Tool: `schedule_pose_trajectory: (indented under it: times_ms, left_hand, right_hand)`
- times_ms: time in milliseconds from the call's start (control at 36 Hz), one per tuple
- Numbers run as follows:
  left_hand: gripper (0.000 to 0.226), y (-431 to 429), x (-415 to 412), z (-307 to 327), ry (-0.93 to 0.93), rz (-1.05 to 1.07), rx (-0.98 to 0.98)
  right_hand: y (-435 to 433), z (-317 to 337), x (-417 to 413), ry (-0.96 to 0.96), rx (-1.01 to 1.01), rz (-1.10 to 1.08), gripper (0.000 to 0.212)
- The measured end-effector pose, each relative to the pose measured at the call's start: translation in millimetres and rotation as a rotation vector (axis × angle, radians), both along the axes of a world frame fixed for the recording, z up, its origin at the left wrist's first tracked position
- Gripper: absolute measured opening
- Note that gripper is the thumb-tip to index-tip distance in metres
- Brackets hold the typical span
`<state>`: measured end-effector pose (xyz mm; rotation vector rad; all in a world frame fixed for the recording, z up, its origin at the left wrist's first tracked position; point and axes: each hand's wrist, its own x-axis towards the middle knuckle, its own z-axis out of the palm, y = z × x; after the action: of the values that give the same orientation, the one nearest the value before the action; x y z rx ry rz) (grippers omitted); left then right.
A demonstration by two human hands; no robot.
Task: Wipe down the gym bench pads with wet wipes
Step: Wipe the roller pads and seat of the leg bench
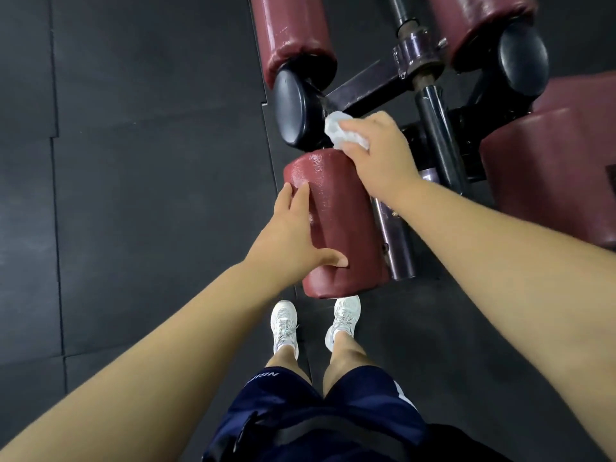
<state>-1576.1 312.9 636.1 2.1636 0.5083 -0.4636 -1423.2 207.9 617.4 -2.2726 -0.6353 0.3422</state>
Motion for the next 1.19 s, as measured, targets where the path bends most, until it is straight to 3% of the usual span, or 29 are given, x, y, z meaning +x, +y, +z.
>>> schedule_pose_trajectory:
  times_ms: [361, 528, 667, 722, 833, 972, 1083, 1194]
  left_hand:
    - [0.144, 32, -17, -30, 0.078, 0.123, -0.369]
    - [0.119, 31, -17, -10, 0.057, -0.085, -0.046]
    - [0.064, 30, -16, 16, 0.018, -0.349, 0.300]
    - [0.053, 29, -13, 27, 0.010, -0.442, 0.367]
    - [0.050, 27, -3, 46, 0.015, -0.606, 0.416]
    - [0.053, 15, 9, 68, 0.008, -0.781, 0.506]
    - [0.051, -3, 17, 84, -0.007, -0.852, 0.529]
    - [0.052, -29, 24, 95, -0.070, -0.888, 0.529]
  right_hand:
    - [-62, -2, -91, -0.100, 0.042, 0.135, 0.024]
    - [-89, 7, -128, -0.089, -0.009, 0.206, 0.031]
    - [-85, 24, -126, -0.030, -0.146, 0.228, 0.028]
    - [-81, 33, -122, 0.008, -0.198, 0.246, 0.030]
    - [-78, 51, -114, 0.151, -0.360, 0.292, 0.032]
    - [-93, 74, -107, 0.175, -0.572, 0.335, 0.036]
    - [-121, 87, -101, 0.222, -0.591, 0.246, 0.030]
    - [-155, 93, -91, 0.267, -0.615, 0.189, 0.045]
